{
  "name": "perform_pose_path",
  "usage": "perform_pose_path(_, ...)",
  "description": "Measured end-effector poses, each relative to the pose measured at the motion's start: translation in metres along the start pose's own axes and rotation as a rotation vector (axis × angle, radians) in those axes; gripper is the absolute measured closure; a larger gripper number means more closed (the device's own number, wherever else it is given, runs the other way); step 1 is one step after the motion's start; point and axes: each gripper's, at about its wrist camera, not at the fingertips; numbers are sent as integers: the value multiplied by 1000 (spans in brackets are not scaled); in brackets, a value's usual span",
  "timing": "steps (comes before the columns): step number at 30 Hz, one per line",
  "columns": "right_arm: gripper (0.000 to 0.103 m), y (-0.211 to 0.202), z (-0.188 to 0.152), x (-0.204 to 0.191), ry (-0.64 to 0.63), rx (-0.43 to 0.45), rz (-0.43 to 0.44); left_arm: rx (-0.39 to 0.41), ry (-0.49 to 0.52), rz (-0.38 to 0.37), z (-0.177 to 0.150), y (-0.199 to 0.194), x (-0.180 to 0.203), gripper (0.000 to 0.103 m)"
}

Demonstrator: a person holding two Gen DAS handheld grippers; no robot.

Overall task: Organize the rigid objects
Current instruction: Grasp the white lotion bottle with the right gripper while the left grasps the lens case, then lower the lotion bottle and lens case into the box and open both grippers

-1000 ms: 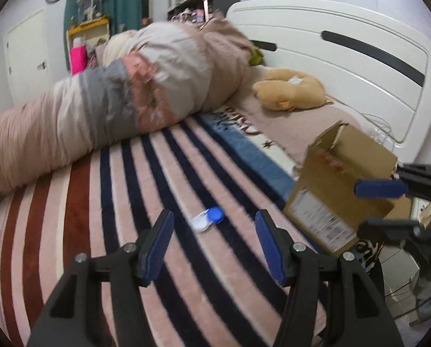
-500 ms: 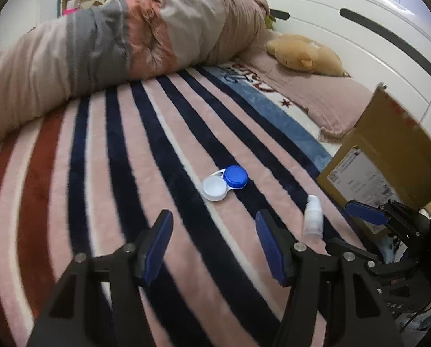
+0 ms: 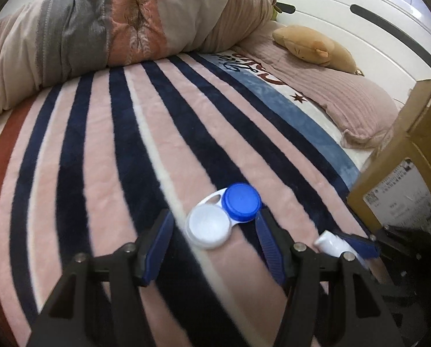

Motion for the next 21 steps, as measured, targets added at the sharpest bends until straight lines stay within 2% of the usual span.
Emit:
perform_pose_path(1, 83, -1, 0, 0, 1, 1, 1, -2, 6, 5, 0, 2, 1, 51)
perform_pose_path(3, 83, -1, 1, 0, 0, 1, 1, 1, 18, 14, 0, 2, 2, 62)
perform_pose_path(4, 83, -1, 0, 0, 0, 0, 2, 0, 24, 25, -1, 2, 2, 72)
perform_pose_path(5, 83, -2, 0, 0, 0, 0, 2, -1, 27, 29, -1, 1, 2, 76)
perform_pose_path(9, 83, -2, 0, 0, 1, 1, 9, -9, 36, 3, -5, -6, 1, 76)
perform_pose_path(12, 83, -2, 0, 0, 3, 2, 14, -15, 48, 26, -14, -17, 3, 76)
perform_pose_path(21, 83, -12, -3, -1, -2, -1, 49, -51, -19, 73, -53, -49, -10, 76)
Point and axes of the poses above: each gripper's, at about its wrist camera, not at the fingertips, and y roughly the way its jaws point, x to its right, z to its top, and after that the axes turned 15 degrees about -y, right-handed
